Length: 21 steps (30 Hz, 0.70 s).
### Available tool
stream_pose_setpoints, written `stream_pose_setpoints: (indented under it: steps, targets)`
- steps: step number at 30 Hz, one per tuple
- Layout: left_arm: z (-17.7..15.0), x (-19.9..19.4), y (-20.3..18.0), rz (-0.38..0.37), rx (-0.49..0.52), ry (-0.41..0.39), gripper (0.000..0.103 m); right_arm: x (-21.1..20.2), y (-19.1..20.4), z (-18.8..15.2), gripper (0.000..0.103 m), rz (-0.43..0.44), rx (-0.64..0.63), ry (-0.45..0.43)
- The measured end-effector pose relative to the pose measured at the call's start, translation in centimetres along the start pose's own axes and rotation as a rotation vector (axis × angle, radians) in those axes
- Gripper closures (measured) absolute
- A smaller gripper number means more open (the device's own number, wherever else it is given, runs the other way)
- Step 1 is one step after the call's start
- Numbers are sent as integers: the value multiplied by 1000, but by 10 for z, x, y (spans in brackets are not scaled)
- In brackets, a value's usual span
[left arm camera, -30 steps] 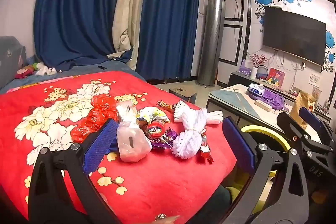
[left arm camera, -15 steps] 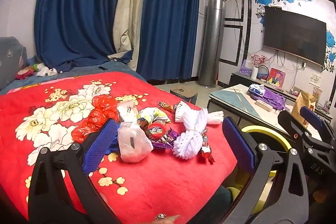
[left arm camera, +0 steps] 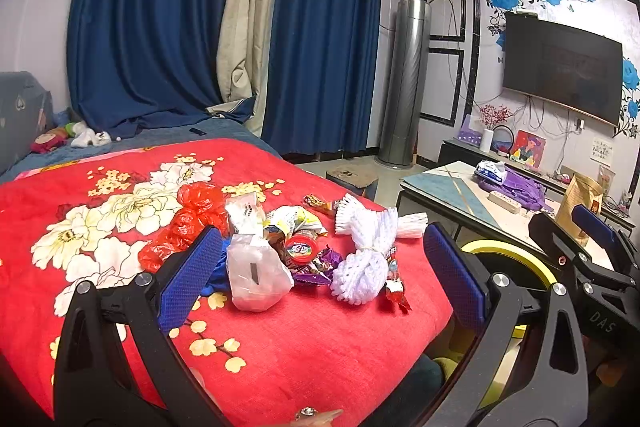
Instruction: Collect trash
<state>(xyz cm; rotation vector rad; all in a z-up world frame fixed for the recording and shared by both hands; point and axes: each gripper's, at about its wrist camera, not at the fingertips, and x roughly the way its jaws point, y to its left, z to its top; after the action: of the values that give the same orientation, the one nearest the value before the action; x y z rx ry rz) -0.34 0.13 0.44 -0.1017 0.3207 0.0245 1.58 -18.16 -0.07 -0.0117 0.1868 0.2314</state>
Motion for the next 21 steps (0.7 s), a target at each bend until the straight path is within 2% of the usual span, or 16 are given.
stream_pose_setpoints:
  steps: [21]
  targets:
    - [0,2,1,4,-3,3,11,4,-2,-9,6,15,-1,24]
